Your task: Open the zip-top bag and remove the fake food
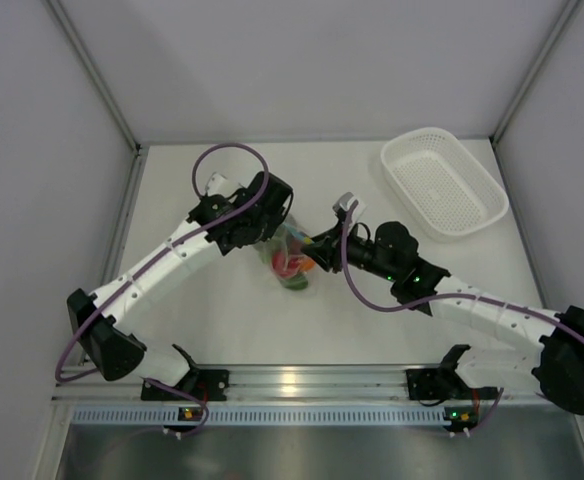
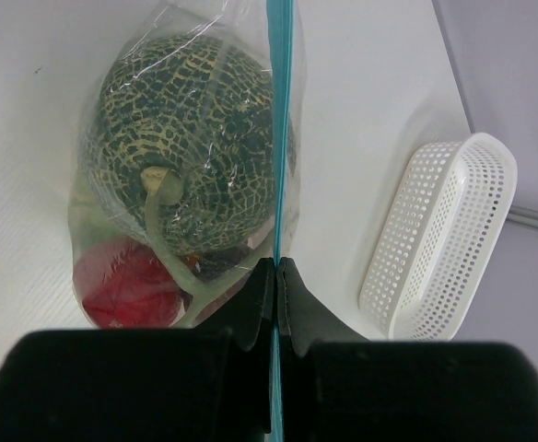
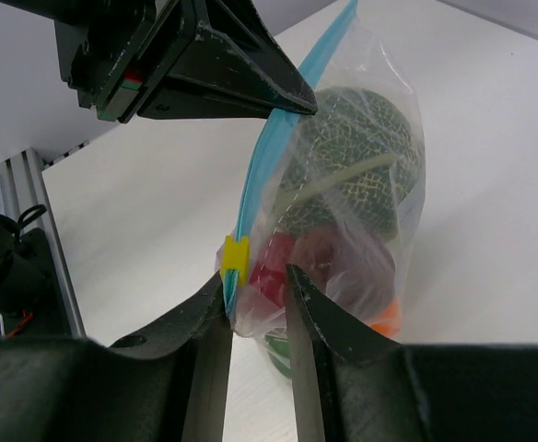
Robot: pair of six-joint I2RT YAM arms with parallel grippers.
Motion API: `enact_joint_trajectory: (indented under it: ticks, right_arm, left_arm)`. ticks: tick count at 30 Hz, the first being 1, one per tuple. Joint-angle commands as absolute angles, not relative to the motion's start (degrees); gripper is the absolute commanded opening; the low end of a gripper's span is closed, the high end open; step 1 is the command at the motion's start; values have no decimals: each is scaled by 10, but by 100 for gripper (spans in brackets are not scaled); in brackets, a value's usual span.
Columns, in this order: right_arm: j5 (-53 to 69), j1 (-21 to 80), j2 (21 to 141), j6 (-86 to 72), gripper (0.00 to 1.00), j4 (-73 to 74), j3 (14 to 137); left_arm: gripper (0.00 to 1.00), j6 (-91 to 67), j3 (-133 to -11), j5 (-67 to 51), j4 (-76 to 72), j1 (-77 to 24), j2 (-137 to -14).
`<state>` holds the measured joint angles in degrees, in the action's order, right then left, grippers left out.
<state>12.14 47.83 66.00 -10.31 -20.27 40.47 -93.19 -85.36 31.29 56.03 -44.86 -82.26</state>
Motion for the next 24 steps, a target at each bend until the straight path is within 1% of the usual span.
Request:
enact_joint_trajectory:
  ticks: [1, 3, 7, 10, 13, 17, 24]
  right_arm:
    - [126, 488, 668, -102, 29, -248, 403]
    - [125, 489, 672, -103, 29, -252, 401]
    - [126, 489, 676, -99, 25, -255, 402]
    - [127, 489, 674, -98, 18, -258, 402]
    - [128, 489, 670, -96, 18, -268, 397]
    - [124, 489, 661, -91, 6, -281, 386]
    - [97, 488, 636, -77, 0, -294, 367]
  left_arm:
    - [0, -944, -853, 316, 522, -447, -796]
    - [0, -941, -851, 314, 517, -447, -794]
    - [0, -936, -848, 309, 510, -447, -794]
    - [0, -935, -846, 307, 507, -447, -794]
    - [0, -935, -842, 308, 505, -447, -792]
    - [0, -930, -839, 315, 506, -447, -792]
    - [0, -937, -817, 327, 505, -447, -775]
